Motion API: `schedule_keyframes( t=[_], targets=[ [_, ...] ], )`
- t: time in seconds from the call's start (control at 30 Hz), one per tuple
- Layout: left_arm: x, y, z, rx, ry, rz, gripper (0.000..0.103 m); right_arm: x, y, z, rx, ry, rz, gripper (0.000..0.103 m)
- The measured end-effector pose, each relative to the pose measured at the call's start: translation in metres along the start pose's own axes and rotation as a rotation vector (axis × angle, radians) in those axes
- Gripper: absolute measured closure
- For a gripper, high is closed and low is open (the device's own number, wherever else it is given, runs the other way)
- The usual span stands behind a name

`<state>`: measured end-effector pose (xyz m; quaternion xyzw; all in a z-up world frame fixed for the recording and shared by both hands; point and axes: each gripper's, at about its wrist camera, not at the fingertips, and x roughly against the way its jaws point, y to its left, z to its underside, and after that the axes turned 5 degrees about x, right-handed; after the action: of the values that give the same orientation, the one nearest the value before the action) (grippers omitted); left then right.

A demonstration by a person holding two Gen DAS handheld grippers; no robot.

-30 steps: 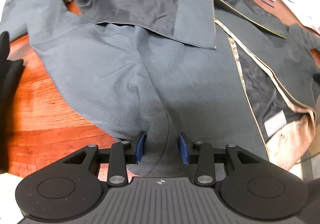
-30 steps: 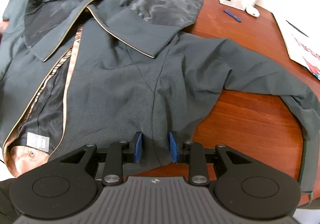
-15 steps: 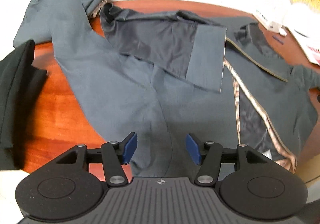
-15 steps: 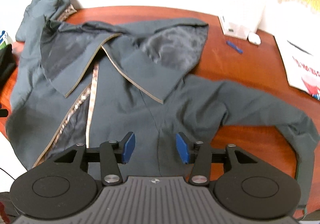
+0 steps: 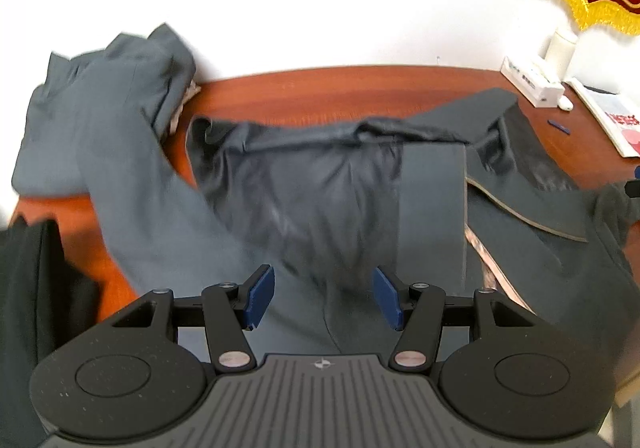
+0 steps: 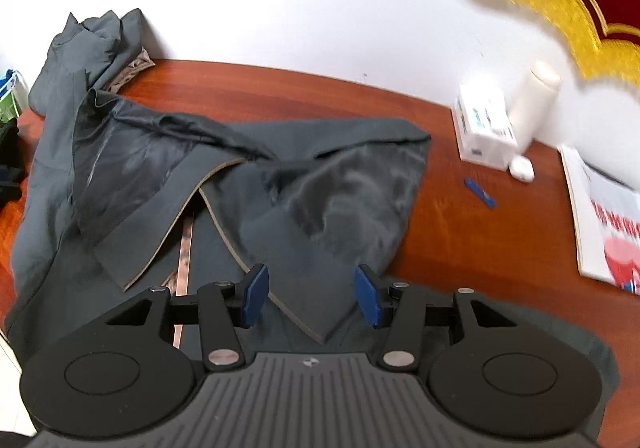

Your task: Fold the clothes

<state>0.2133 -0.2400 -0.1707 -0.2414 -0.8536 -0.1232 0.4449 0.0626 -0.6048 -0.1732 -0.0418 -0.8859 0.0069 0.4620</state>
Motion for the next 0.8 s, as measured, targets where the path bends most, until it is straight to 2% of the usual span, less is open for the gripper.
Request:
schedule_keyframes(
  t=[0.2, 0.33, 0.8],
  targets=[
    [-0.028, -0.005, -0.041, -0.052, -0.024, -0.015, 0.047, -0.037, -0.008, -0.041, 0.058, -0.010, -0.065, 0.048],
    [-0.063, -0.013, -0.073, -0.065, -0.029, -0.005, 0.047, -0.067, -0.007, -0.064, 0.098, -0.020, -0.115, 0.048],
    [-0.181, -0.050, -0.119, -0.228, -0.014, -0.005, 0.047, -0.185, 0.013, -0.117, 0.232, -0.004, -0.212, 0.049]
  ],
)
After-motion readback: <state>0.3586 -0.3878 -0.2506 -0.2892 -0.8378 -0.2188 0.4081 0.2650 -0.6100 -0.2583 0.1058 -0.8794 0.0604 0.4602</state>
